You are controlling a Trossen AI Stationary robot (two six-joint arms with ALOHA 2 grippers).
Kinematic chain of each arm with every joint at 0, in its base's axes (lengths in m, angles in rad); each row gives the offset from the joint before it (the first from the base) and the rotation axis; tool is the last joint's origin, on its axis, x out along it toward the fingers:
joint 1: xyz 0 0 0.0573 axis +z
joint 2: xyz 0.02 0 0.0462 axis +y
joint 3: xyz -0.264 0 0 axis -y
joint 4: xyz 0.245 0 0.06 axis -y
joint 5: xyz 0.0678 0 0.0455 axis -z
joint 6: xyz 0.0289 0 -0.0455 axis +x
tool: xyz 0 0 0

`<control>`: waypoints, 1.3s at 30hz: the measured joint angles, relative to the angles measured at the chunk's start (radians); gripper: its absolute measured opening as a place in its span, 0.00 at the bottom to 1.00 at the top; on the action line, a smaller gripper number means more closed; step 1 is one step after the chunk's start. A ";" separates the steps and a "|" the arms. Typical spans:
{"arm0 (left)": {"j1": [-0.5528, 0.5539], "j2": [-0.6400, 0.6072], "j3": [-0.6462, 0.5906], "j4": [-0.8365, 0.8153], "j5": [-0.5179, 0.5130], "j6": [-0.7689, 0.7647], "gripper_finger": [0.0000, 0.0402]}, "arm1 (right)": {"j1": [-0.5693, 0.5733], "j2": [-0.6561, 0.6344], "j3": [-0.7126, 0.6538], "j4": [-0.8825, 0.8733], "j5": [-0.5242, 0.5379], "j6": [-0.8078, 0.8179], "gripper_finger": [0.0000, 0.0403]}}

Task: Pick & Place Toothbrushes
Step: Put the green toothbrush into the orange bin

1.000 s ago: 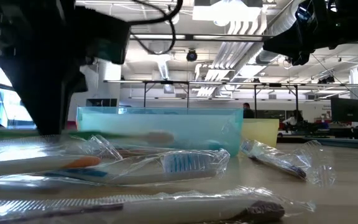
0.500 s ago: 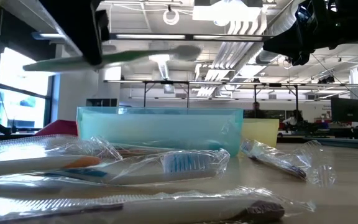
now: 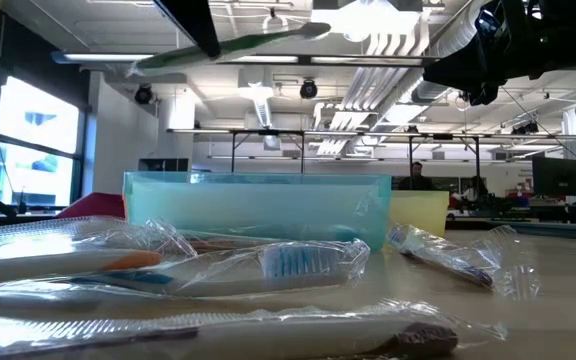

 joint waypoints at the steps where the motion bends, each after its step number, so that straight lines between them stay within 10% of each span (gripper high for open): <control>1: 0.016 0.000 0.005 -0.008 -0.005 0.015 0.06 | 0.000 0.000 0.000 0.000 0.000 0.000 0.14; 28: 0.477 -0.102 -0.129 -0.157 -0.058 0.137 0.06 | 0.000 0.000 0.000 -0.016 0.000 -0.003 0.14; 39: 0.608 -0.391 -0.469 0.278 -0.054 0.137 0.06 | 0.000 0.000 0.000 -0.014 0.000 0.000 0.14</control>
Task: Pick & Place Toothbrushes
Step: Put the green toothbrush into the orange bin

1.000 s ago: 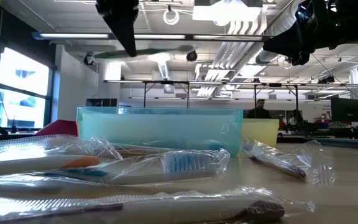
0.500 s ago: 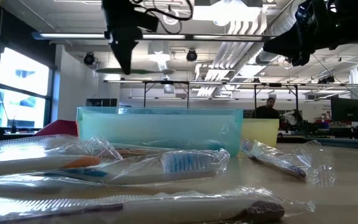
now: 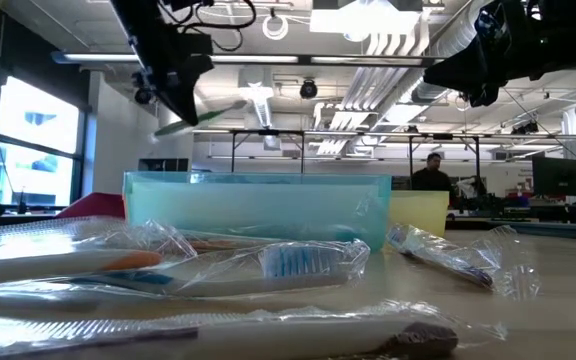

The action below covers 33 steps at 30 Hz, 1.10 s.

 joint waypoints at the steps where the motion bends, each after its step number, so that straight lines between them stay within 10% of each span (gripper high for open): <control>1: 0.023 -0.020 -0.032 0.051 0.001 0.008 0.06 | 0.000 0.002 0.000 0.001 0.001 0.000 0.14; 17: 0.376 0.051 -0.211 0.450 0.320 -0.061 0.06 | 0.000 0.058 0.000 0.029 0.004 -0.003 0.14; 33: 0.413 0.207 -0.211 0.477 0.364 -0.087 0.06 | 0.000 0.069 0.000 0.030 0.004 -0.003 0.14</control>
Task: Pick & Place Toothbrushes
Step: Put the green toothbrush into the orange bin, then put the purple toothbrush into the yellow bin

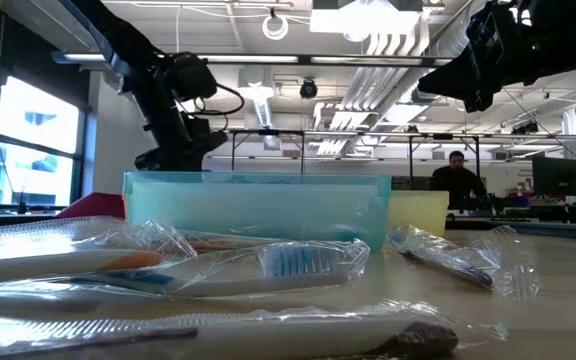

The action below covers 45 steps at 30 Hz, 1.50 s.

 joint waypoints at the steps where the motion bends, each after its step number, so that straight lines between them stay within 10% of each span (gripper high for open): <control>1: 0.000 0.004 0.000 0.000 0.000 0.000 0.06 | 0.000 0.000 0.000 0.000 0.000 0.000 0.14; 24: -0.002 0.008 0.000 0.046 -0.008 0.055 0.25 | 0.000 0.000 0.000 0.000 0.000 0.000 0.14; 45: -0.142 -0.197 0.001 0.011 -0.158 0.246 0.00 | 0.000 0.000 0.000 -0.001 0.000 -0.008 0.14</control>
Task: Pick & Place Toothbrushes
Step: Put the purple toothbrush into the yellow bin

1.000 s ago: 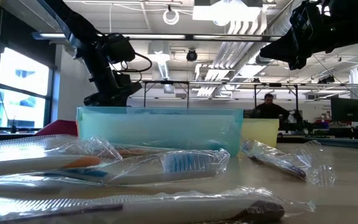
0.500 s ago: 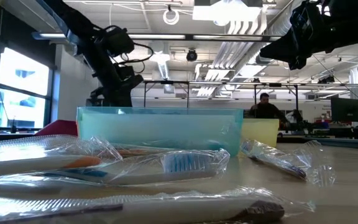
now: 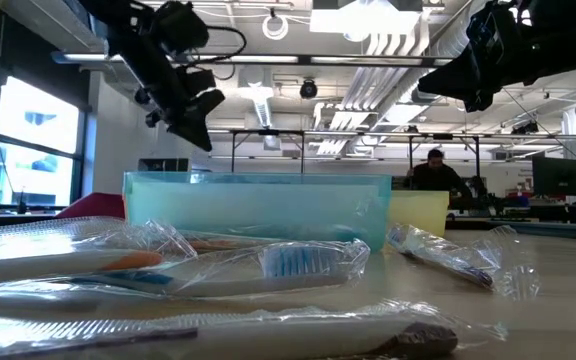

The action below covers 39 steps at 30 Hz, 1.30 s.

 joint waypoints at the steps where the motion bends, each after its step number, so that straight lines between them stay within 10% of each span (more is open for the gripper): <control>1: -0.018 -0.007 0.000 -0.001 -0.008 0.014 0.00 | 0.000 0.000 0.000 0.000 0.000 0.000 0.14; 28: -0.430 -0.587 -0.428 0.280 0.002 0.093 0.00 | 0.000 0.000 0.000 -0.015 0.000 0.007 0.14; 39: -0.598 -0.600 -0.435 0.255 0.003 -0.246 0.00 | 0.000 0.000 0.000 0.003 0.000 0.004 0.14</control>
